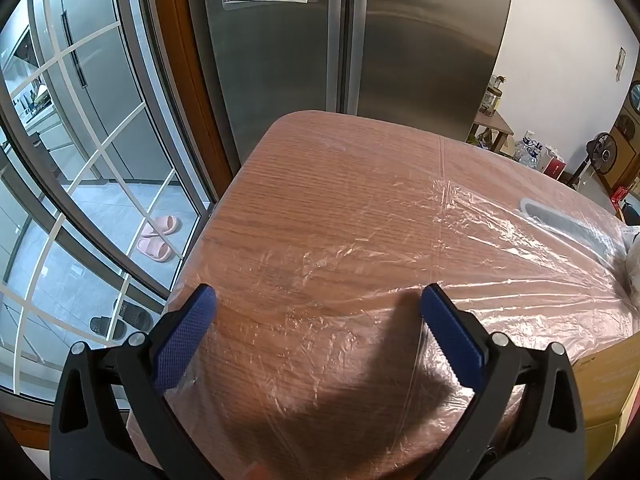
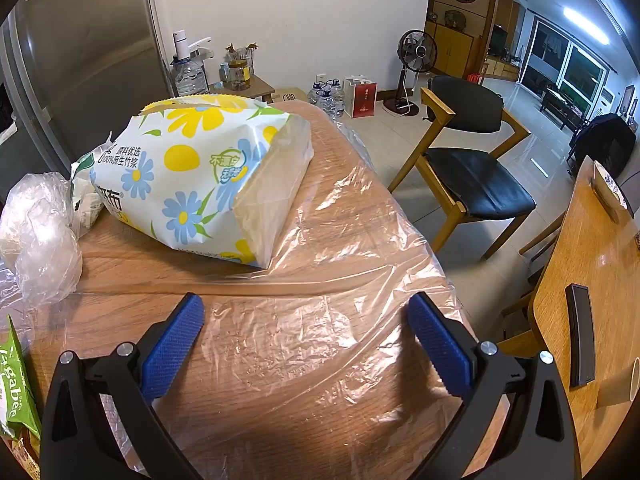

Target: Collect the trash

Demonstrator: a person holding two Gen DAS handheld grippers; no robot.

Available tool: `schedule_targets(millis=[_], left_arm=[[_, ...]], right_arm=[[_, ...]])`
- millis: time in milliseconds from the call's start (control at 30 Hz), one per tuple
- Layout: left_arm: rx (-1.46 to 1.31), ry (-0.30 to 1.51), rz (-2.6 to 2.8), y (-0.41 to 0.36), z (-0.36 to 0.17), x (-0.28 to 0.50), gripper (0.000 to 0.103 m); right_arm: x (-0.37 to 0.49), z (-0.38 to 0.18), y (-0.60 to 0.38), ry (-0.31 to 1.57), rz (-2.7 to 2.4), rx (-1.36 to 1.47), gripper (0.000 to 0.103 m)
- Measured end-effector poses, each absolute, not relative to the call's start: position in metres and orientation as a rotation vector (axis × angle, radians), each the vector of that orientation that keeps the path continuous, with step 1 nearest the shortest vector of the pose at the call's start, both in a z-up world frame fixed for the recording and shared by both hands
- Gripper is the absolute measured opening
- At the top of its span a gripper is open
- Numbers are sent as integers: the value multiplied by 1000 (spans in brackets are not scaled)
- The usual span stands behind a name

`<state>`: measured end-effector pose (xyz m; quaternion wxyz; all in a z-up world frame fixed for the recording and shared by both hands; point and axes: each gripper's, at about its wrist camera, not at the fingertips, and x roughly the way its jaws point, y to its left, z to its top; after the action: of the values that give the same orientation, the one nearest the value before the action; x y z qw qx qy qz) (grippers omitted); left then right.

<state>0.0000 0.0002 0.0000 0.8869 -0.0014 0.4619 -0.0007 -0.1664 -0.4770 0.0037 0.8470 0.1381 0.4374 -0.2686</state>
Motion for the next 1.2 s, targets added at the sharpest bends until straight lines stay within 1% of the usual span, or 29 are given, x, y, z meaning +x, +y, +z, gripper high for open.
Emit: schedule_targets(millis=[1200], left_arm=[[-4, 960, 8, -1, 1, -1, 102]], right_arm=[[-166, 3, -477, 921, -567, 290, 99]])
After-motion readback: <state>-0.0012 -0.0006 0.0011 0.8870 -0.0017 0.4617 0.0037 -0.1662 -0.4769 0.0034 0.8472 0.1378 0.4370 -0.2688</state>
